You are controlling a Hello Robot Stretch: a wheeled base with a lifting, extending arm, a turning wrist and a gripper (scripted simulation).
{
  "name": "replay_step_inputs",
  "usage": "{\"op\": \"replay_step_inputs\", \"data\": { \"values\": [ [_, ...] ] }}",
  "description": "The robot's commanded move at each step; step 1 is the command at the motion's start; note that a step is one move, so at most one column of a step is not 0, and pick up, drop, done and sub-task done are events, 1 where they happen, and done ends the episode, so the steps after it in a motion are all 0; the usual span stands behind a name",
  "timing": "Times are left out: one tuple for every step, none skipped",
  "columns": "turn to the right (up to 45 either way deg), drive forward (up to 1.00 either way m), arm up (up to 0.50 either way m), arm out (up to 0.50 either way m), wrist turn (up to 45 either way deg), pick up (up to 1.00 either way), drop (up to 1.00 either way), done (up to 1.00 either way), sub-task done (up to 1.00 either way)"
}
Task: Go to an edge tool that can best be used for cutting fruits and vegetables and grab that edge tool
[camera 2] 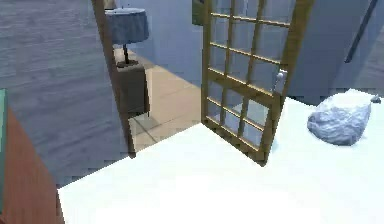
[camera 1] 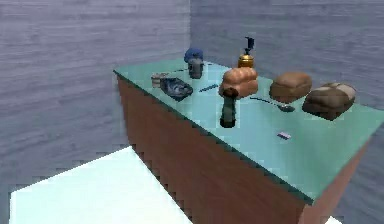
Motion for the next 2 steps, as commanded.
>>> {"op": "replay_step_inputs", "data": {
  "values": [
    [-24.0,0.00,0.00,0.00,0.0,0.00,0.00,0.00,0.00],
    [0.0,1.00,0.00,0.00,0.0,0.00,0.00,0.00,0.00]
  ]
}}
